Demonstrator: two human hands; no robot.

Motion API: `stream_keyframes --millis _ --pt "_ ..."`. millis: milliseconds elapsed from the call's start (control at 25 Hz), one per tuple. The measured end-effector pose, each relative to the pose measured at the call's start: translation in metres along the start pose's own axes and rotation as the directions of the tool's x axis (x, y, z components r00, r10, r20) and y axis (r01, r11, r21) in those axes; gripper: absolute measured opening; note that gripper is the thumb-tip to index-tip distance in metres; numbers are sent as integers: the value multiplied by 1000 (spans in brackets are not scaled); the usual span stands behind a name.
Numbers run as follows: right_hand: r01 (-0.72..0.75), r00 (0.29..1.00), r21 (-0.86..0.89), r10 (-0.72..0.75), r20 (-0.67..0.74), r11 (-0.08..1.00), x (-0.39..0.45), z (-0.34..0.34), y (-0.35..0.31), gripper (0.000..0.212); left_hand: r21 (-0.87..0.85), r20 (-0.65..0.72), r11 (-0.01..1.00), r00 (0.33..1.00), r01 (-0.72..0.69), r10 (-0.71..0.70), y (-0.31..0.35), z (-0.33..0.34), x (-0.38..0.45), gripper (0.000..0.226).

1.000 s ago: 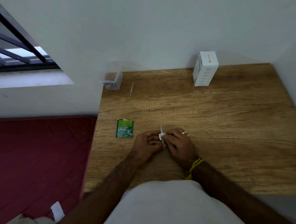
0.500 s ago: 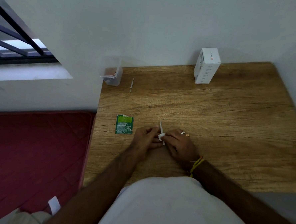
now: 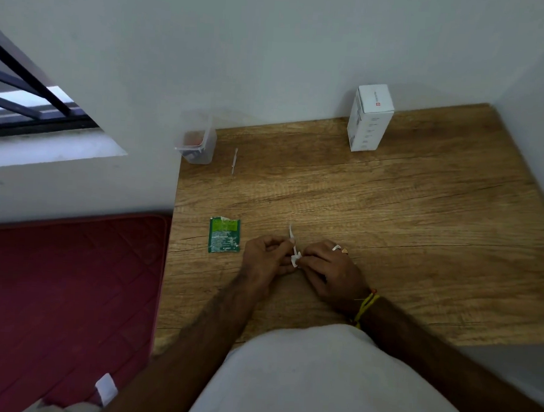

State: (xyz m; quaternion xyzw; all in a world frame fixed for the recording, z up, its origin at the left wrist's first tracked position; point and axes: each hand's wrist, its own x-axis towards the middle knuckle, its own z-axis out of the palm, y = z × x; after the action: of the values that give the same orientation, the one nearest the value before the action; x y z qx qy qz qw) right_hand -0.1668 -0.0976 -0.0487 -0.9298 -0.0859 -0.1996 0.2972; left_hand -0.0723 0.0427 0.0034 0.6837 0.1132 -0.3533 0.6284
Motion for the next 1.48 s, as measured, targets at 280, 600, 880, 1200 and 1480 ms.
stream_keyframes --millis 280,600,880,1200,1480 --pt "29 999 -2 -29 -27 1000 1 -1 0 12 -2 -36 1000 999 -22 21 -1 3 -1 12" --pt "30 999 -52 -28 28 998 -3 0 0 15 99 -30 987 991 -126 129 -2 0 -3 31" --pt "-438 822 374 533 -202 817 8 -14 -20 12 -2 -28 999 999 -40 40 -5 0 -1 21" --pt "-651 551 631 834 10 422 36 -5 -17 21 177 18 976 992 -126 125 -10 -2 1 22" --pt "-673 597 532 802 -21 514 48 -10 -25 10 403 -32 886 964 -230 265 -14 4 5 22"
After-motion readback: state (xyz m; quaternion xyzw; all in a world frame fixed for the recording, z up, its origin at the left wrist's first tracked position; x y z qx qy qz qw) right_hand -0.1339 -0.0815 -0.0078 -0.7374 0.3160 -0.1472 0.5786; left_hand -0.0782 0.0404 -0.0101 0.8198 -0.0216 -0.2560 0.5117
